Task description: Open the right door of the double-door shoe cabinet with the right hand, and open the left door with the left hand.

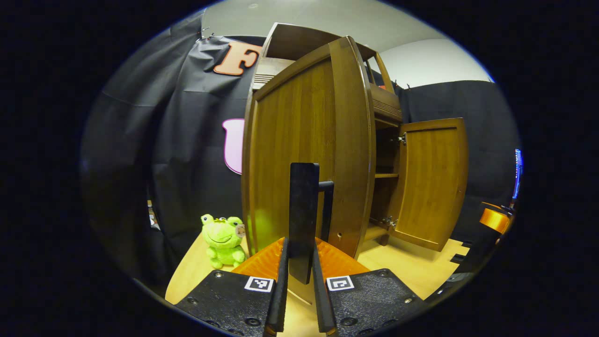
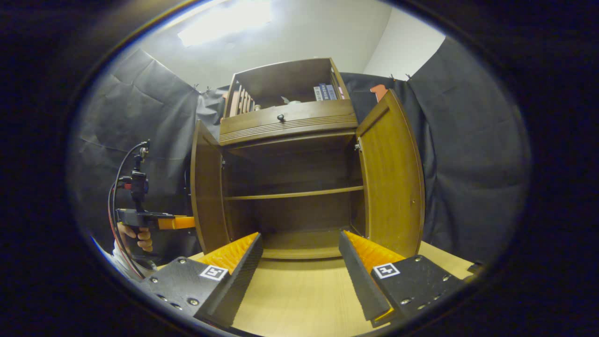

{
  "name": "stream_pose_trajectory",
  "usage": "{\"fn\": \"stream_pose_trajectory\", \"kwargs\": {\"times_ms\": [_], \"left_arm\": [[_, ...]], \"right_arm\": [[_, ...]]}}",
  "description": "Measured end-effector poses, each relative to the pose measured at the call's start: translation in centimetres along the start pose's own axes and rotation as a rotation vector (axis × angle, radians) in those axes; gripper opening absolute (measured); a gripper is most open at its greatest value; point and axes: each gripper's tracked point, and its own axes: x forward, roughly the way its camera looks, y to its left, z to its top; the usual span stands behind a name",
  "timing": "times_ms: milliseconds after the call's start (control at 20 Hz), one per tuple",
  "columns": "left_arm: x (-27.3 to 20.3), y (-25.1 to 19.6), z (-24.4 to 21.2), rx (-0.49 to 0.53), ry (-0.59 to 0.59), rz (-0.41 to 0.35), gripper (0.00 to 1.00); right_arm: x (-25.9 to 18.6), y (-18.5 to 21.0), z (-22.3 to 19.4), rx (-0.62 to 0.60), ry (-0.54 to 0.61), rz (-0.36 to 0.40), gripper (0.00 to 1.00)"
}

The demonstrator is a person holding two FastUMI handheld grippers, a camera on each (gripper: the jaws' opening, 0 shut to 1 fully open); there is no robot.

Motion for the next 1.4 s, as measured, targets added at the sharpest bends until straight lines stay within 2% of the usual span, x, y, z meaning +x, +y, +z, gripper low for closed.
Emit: {"fn": "stream_pose_trajectory", "kwargs": {"times_ms": [150,300,400,450,500,600,700,800,850,900,950,1000,1100,1400], "left_arm": [[-0.6,2.0,0.1,0.025,-0.017,0.053,0.22],[-0.8,4.5,0.1,0.037,-0.015,0.120,0.19],[-1.0,5.9,0.2,0.022,-0.010,0.132,0.18],[-0.9,6.0,0.3,0.007,-0.008,0.115,0.07],[-1.0,6.2,0.2,0.003,-0.006,0.107,0.12],[-1.2,6.8,0.4,0.009,-0.011,0.095,0.12],[-1.2,7.4,0.4,0.034,-0.009,0.077,0.12],[-1.4,8.4,0.2,0.015,-0.006,0.058,0.12],[-1.5,8.8,0.2,0.009,-0.005,0.050,0.17],[-1.6,9.1,0.3,0.003,-0.012,0.040,0.12],[-1.7,9.4,0.3,-0.002,-0.014,0.031,0.17],[-1.7,9.7,0.3,-0.003,-0.018,0.028,0.13],[-1.7,10.0,0.4,-0.007,-0.030,0.009,0.17],[-1.6,10.1,0.6,-0.029,-0.054,-0.012,0.18]], "right_arm": [[0.2,0.0,-0.1,-0.025,-0.001,-0.018,0.97],[0.5,2.4,-0.2,0.026,0.002,0.064,0.97],[0.8,2.9,-0.2,0.025,0.003,0.077,0.97],[1.0,2.9,-0.3,0.013,0.005,0.073,0.97],[1.3,2.9,-0.4,0.003,0.009,0.068,0.97],[1.7,3.6,-0.6,0.011,0.015,0.083,0.97],[2.0,5.1,-0.3,0.044,0.013,0.129,0.97],[2.1,5.2,-0.3,0.034,0.010,0.134,0.97],[2.0,5.1,-0.2,0.028,0.006,0.132,0.97],[2.0,5.3,-0.2,0.027,0.004,0.132,0.97],[2.0,5.3,0.0,0.028,0.002,0.135,0.97],[2.1,5.4,-0.1,0.024,0.003,0.138,0.97],[2.2,5.1,0.1,0.014,-0.001,0.116,0.97],[2.5,4.8,0.3,0.023,-0.017,0.067,0.97]]}}
